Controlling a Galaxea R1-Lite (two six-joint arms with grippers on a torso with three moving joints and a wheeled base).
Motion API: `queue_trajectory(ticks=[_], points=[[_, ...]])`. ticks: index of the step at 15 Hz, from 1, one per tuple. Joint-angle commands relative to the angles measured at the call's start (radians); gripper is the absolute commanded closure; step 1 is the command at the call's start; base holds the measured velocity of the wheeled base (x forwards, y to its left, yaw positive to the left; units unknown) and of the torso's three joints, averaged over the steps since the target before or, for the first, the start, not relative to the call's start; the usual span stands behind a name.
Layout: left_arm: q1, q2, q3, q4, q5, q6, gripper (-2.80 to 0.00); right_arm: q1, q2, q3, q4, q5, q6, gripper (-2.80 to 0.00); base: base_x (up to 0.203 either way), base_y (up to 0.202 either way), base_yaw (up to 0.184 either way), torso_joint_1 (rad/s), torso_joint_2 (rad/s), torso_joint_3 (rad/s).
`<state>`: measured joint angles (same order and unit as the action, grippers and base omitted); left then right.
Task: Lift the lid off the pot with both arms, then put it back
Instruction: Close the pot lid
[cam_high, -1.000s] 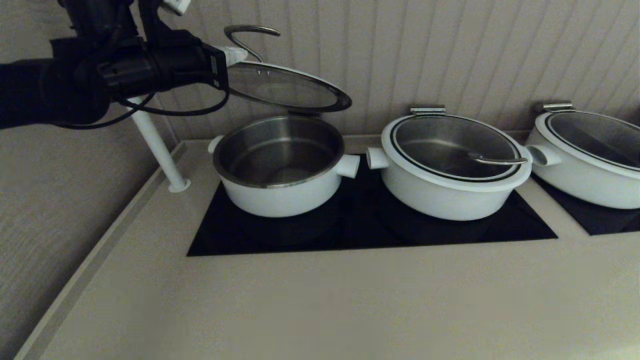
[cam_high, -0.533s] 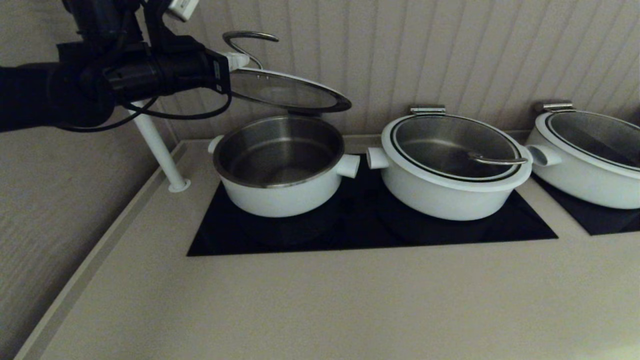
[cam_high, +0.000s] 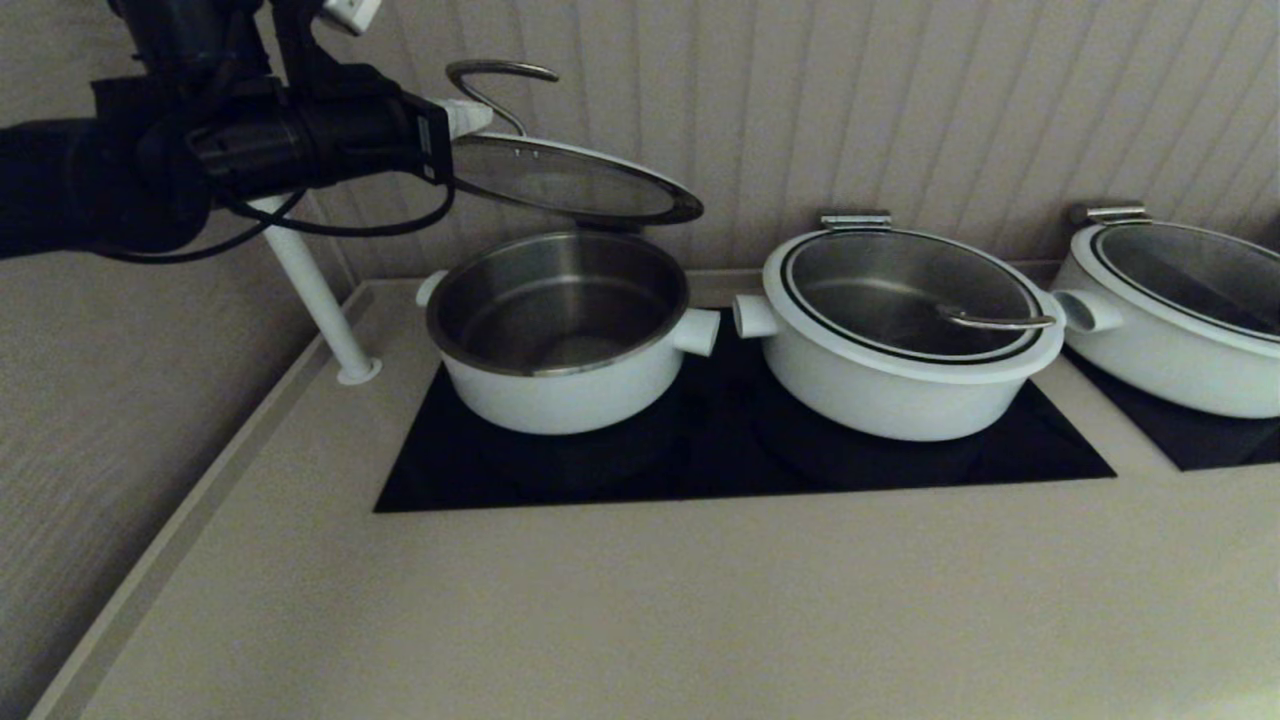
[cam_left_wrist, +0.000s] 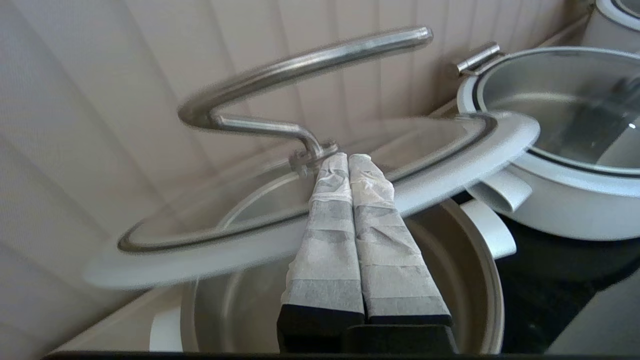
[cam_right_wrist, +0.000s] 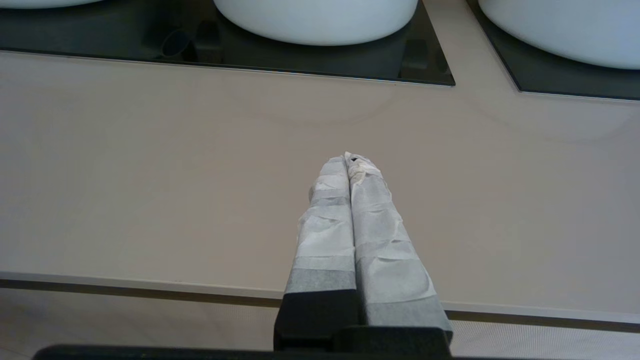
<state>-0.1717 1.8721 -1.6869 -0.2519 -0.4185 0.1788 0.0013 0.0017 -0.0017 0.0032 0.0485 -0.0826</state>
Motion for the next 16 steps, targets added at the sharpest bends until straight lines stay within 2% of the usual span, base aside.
queue_trajectory(ticks=[1,7,16], points=[[0.0,-0.027,0.043,-0.006,-0.003,0.014,0.0,0.0,0.0,0.0,0.0,0.001,0.0,0.0,0.0,0.0,0.0,0.0,0.0,0.0],[0.0,-0.072,0.153,-0.021,-0.003,0.021,0.0,0.0,0.0,0.0,0.0,0.001,0.0,0.0,0.0,0.0,0.0,0.0,0.0,0.0],[0.0,-0.113,0.246,-0.035,-0.003,0.024,0.0,0.0,0.0,0.0,0.0,0.001,0.0,0.0,0.0,0.0,0.0,0.0,0.0,0.0]])
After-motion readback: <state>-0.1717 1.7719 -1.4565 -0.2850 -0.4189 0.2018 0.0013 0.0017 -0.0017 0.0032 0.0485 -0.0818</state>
